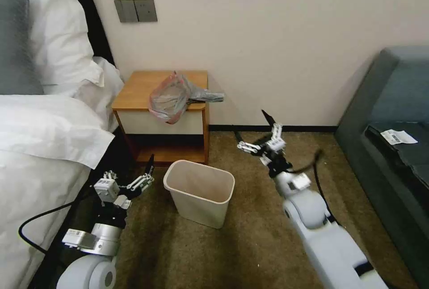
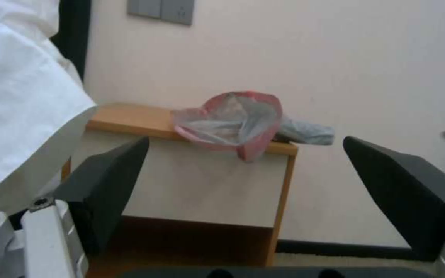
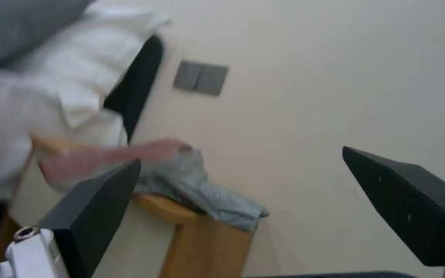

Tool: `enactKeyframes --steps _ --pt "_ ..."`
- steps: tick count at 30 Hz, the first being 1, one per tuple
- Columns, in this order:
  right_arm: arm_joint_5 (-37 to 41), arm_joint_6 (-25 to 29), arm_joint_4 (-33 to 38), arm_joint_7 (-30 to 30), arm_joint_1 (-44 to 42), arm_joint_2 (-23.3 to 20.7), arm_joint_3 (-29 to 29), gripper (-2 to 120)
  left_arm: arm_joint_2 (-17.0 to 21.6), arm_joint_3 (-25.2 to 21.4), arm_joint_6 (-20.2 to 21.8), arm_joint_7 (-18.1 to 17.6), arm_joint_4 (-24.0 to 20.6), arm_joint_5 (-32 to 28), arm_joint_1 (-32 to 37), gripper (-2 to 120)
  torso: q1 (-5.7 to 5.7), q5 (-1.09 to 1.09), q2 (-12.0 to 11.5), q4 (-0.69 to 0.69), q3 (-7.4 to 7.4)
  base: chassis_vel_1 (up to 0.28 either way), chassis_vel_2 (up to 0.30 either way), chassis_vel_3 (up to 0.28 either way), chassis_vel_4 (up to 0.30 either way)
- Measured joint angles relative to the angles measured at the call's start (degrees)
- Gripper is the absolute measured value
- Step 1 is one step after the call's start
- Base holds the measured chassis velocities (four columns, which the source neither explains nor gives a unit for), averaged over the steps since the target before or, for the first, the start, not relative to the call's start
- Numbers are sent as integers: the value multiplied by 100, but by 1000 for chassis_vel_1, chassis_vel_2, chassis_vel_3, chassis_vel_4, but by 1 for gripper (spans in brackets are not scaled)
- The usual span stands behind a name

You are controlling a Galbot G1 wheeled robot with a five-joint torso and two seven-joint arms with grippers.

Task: Pick up the garbage bag from the table and place it over the trash can.

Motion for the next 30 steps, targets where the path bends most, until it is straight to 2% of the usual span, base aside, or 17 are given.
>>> enactKeyframes --steps 3,4,7,12,13,15,17,20,30 --pt "-900 -29 -711 82 947 -174 -498 100 -23 1 20 -78 47 0 -75 94 0 0 0 1 0 0 0 0 0" --pt "-900 -29 -711 82 947 -174 -498 100 -23 1 20 -78 47 0 -75 94 0 0 0 1 0 0 0 0 0" --pt "-1668 -17 -1331 -25 1754 -293 -981 100 -19 33 30 -106 143 1 -170 95 0 -2 0 0 0 0 0 0 0" --pt "-2447 -13 -2064 -328 2608 -174 -1543 100 -35 114 67 -174 226 -21 -297 94 1 -1 0 0 0 0 0 0 0" --pt "-2447 -13 -2064 -328 2608 -174 -1543 100 -35 114 67 -174 226 -21 -297 94 1 -1 0 0 0 0 0 0 0" --pt "-3196 159 -2569 -578 3080 50 -1576 100 -60 134 74 -190 230 -33 -320 94 1 -1 0 1 0 0 0 0 0" --pt "-3452 179 -2760 -607 3247 135 -1581 100 -68 132 74 -190 230 -36 -311 94 1 -1 0 1 0 0 0 0 0" --pt "-3790 -53 -2933 -697 3454 249 -1590 100 -78 87 69 -190 230 -36 -250 94 1 -1 0 1 0 0 0 0 0" --pt "-3999 -222 -3323 -799 3601 433 -1528 100 -98 55 43 -190 221 -38 -190 95 1 0 0 0 0 0 0 0 0"
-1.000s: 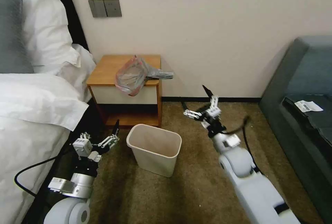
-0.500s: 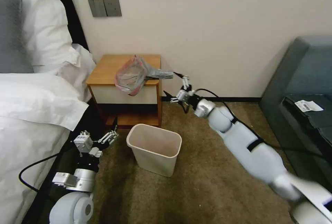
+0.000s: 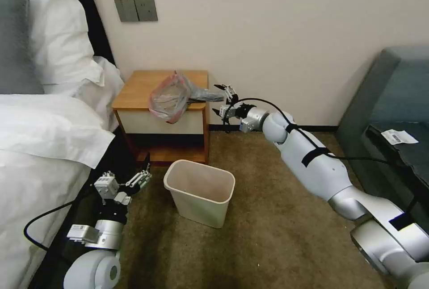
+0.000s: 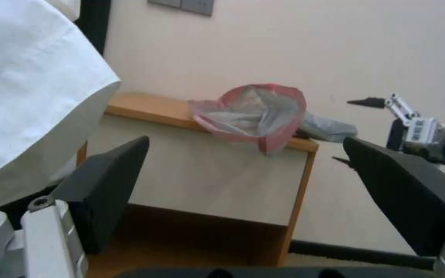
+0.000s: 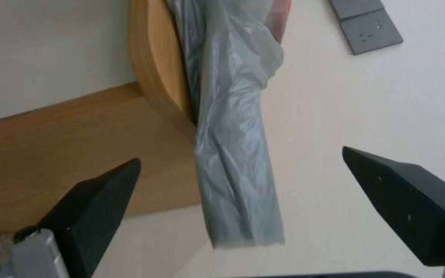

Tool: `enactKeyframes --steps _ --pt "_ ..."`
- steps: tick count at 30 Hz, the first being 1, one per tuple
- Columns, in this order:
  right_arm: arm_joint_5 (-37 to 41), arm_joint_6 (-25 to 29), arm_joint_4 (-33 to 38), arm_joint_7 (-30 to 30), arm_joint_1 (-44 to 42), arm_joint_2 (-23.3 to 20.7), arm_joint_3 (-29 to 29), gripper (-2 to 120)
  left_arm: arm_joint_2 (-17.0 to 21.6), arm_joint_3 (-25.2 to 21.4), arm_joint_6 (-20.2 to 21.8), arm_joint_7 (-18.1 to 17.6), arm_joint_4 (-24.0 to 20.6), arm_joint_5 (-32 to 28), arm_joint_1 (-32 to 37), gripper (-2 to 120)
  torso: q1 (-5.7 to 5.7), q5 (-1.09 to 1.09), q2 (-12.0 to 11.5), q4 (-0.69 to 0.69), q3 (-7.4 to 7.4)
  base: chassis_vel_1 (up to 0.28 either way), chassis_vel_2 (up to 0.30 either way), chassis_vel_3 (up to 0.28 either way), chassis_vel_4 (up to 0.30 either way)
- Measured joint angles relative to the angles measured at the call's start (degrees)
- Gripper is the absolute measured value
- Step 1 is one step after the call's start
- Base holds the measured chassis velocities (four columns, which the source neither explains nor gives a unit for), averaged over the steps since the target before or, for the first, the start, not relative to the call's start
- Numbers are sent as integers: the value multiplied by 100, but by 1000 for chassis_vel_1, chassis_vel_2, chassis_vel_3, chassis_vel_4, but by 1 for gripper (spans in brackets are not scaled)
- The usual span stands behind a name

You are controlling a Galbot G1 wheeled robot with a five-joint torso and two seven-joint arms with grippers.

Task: Pick up the garbage bag from the table and place it over the trash can.

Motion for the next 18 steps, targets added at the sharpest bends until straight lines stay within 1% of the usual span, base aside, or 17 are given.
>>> enactKeyframes --steps 3,6,7,9,11,12,16,17,18 --pt "-7 7 -263 72 147 127 -13 100 -25 41 -6 2 -13 32 0 94 0 0 0 0 0 0 0 0 0" --pt "-37 19 -364 78 204 178 -10 100 -40 49 -15 2 -11 55 1 94 0 0 0 0 0 0 0 0 0" --pt "-85 101 -530 94 274 255 20 100 -62 58 -39 2 -5 107 15 94 0 -1 0 1 0 0 0 0 0" --pt "-91 142 -613 117 299 285 27 100 -69 58 -56 3 -5 126 32 94 0 -1 0 1 0 0 0 0 0" --pt "-94 181 -718 146 321 329 36 92 -75 54 -74 5 -5 148 62 94 0 -1 -1 0 0 0 0 0 0" --pt "-94 181 -718 146 321 329 36 92 -75 54 -74 5 -5 148 62 94 0 -1 -1 0 0 0 0 0 0" --pt "-111 219 -807 156 324 409 47 75 -86 33 -91 15 -12 169 95 94 0 -1 0 1 0 0 0 0 0" --pt "-111 219 -807 156 324 409 47 75 -86 33 -91 15 -12 169 95 94 0 -1 0 1 0 0 0 0 0" --pt "-114 228 -828 162 324 424 51 68 -91 34 -94 20 -17 183 102 94 0 -1 0 1 0 0 0 0 0"
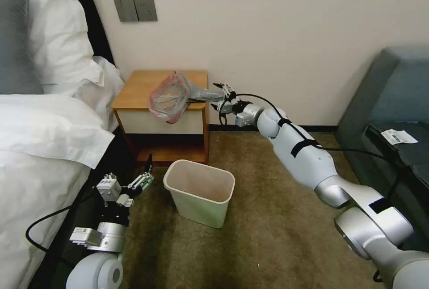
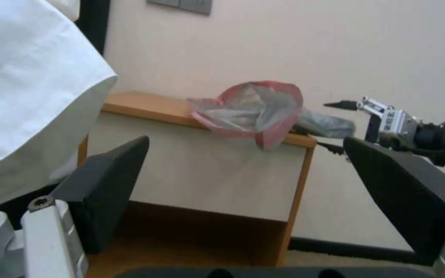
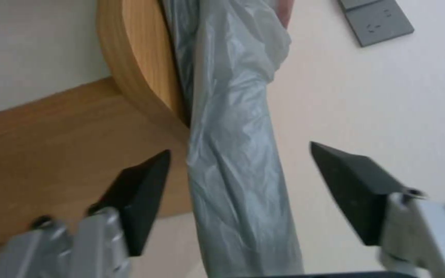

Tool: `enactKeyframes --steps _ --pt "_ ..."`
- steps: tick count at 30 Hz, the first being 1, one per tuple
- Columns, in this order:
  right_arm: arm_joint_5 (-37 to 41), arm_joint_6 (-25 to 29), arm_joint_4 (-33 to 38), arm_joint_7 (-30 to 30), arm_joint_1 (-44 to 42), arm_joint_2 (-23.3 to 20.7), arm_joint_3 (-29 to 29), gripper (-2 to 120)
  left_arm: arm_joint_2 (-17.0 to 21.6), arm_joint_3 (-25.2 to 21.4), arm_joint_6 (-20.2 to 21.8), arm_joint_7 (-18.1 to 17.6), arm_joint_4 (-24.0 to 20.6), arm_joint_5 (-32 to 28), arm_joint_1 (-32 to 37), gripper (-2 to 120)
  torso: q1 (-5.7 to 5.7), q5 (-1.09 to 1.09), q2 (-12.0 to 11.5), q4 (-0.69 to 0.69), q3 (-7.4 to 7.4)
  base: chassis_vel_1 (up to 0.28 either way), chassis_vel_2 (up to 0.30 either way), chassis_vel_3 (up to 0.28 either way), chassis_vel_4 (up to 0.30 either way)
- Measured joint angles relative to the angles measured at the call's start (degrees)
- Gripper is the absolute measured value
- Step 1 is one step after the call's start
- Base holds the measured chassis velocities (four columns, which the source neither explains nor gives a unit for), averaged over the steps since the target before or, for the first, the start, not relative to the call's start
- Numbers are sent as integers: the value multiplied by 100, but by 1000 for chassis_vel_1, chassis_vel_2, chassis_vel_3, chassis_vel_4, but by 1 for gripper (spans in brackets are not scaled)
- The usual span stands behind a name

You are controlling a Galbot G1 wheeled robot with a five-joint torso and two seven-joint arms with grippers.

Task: Pick up the garbage bag from the table and place it over the trash can.

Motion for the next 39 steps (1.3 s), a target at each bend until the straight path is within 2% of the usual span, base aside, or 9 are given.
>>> enactKeyframes --steps 2,5,7,15,16,19,34,38,39 --pt "-4 8 -16 5 0 13 13 65 -4 3 -2 1 -1 16 2 94 0 0 0 0 0 0 0 0 0" --pt "-36 29 -45 17 -15 26 31 50 -23 1 -31 7 -13 60 27 94 0 0 0 0 0 0 0 0 0" --pt "-45 32 -53 17 -19 26 34 46 -24 -4 -44 9 -16 66 44 94 0 0 0 0 0 0 0 0 0" --pt "-52 57 -46 79 -68 27 107 12 -43 -12 -87 17 -35 123 122 94 0 0 0 -1 0 0 0 0 0" --pt "-52 57 -46 79 -68 27 107 12 -43 -12 -87 17 -35 123 122 94 0 0 0 -1 0 0 0 0 0" --pt "-51 57 3 98 -105 19 107 0 -58 1 -95 18 2 157 107 94 -1 0 0 0 0 0 0 0 0" --pt "63 67 283 203 -316 -78 202 0 -55 -12 -119 7 38 199 92 94 0 0 0 0 0 0 0 0 0" --pt "321 73 752 201 -549 -224 201 0 -61 -138 -119 -18 45 172 50 94 0 0 0 0 0 0 0 0 0" --pt "549 6 1112 204 -766 -317 158 0 -66 -251 -81 -85 43 79 -41 94 0 0 0 1 0 0 0 0 0"
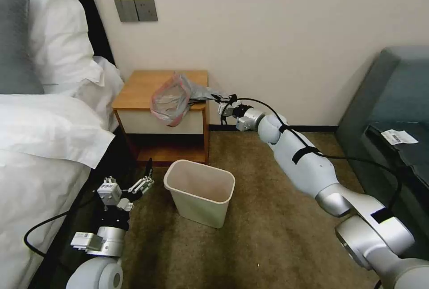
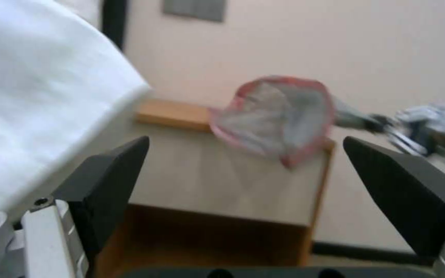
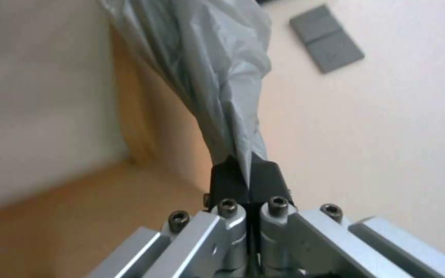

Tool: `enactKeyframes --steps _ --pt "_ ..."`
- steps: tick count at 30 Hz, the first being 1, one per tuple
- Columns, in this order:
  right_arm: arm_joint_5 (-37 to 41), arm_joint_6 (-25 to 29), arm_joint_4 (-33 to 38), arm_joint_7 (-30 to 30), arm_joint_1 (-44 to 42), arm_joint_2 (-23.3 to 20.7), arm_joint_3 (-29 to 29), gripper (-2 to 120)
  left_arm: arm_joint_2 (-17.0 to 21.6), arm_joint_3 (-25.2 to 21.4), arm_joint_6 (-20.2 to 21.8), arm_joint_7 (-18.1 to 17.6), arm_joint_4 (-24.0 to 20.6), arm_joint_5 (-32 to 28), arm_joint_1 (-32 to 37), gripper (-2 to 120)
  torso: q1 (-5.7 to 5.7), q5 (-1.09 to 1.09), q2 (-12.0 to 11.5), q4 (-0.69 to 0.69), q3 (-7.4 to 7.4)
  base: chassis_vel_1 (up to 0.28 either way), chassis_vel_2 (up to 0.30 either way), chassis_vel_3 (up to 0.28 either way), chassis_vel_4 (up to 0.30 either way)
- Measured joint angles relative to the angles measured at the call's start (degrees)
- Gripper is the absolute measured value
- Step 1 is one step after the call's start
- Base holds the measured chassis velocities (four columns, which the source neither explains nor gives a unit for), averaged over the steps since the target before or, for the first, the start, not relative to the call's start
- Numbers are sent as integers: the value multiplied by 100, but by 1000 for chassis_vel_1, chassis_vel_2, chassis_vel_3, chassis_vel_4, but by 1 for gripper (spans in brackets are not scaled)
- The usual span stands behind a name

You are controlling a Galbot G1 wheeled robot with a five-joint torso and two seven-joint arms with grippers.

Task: Pick up the garbage bag from the table and place it over the trash can.

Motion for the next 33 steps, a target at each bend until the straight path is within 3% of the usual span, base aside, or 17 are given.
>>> enactKeyframes --steps 3,5,13,24,33 --pt "237 -147 421 7 -303 -137 -67 0 10 -123 84 -96 -40 -155 -125 94 0 -2 0 0 0 0 0 0 0" --pt "580 -501 1090 -31 -871 -344 -184 0 83 -224 236 -229 -133 -396 -349 95 0 0 0 -2 0 0 0 0 0" --pt "823 -1099 2206 -300 -2056 -490 4 0 125 -158 333 -320 -82 -387 -355 94 0 -1 0 -2 0 0 0 0 0" --pt "661 -1315 2842 -581 -3236 -528 225 0 103 -72 311 -320 -4 -231 -297 94 0 -1 1 -1 0 0 0 0 0" --pt "1746 -1936 2986 -483 -3593 -783 -90 0 75 -47 231 -316 -3 -68 -172 94 0 0 0 -1 0 0 0 0 0"
